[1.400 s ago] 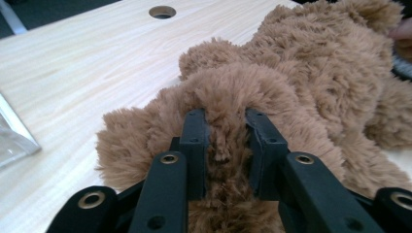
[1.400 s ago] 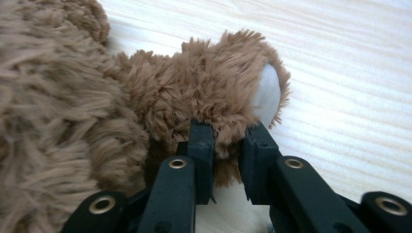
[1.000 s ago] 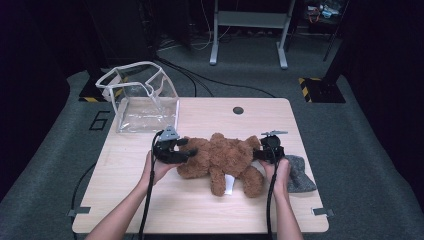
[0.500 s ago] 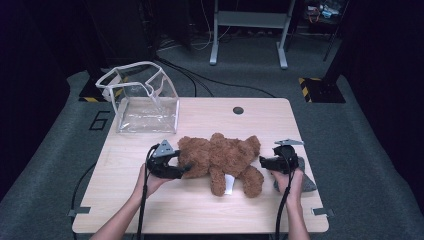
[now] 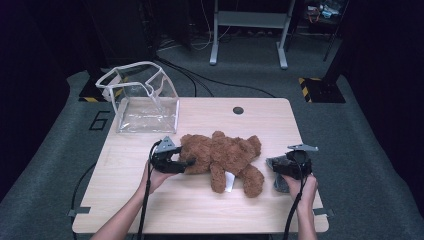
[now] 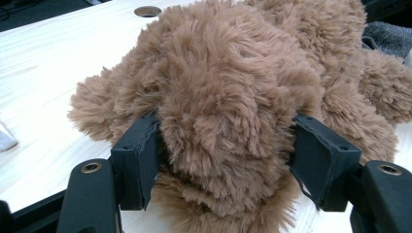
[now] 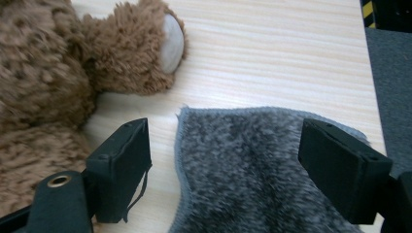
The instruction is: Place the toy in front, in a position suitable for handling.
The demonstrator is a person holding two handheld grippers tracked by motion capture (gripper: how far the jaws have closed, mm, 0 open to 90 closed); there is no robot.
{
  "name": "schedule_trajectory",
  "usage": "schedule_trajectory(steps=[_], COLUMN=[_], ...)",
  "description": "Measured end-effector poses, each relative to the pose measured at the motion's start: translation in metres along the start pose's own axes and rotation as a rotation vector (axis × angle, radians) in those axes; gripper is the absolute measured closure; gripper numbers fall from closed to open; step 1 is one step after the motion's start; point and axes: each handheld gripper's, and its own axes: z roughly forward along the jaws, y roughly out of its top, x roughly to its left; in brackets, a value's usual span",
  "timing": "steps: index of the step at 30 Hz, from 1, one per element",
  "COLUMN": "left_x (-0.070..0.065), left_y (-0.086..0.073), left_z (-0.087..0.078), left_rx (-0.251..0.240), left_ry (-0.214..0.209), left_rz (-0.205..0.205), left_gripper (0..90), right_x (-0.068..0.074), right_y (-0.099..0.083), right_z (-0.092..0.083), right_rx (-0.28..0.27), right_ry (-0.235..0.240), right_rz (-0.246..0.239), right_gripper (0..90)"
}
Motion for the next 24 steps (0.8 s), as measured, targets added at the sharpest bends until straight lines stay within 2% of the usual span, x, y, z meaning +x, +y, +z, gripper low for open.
schedule_trajectory(steps=[3, 8, 11, 15, 21, 24], left_x=[0.004, 0.003, 0.002, -0.004, -0.01, -0.01], left_y=[0.0, 0.001, -0.001, -0.007, -0.017, -0.023], left_z=[0.003, 0.003, -0.003, -0.016, -0.029, -0.029], left_rx=[-0.021, -0.021, -0.021, -0.045, -0.02, 0.003], left_ry=[0.0, 0.007, 0.018, 0.038, 0.062, 0.064], left_rz=[-0.008, -0.007, -0.007, -0.003, 0.042, 0.043], left_gripper=[32.3, 29.8, 29.1, 28.0, 27.6, 27.7], right_x=[0.0, -0.003, -0.004, -0.009, -0.013, -0.013], right_y=[-0.002, -0.009, -0.012, -0.018, -0.024, -0.025], right_z=[0.001, 0.005, 0.005, 0.006, 0.01, 0.013], right_rx=[0.012, 0.04, 0.055, 0.071, 0.087, 0.096], right_ry=[-0.017, -0.044, -0.049, -0.051, -0.051, -0.056], right_rz=[-0.003, -0.006, 0.0, -0.006, 0.007, 0.0], right_gripper=[18.5, 18.2, 17.9, 16.8, 15.9, 15.5])
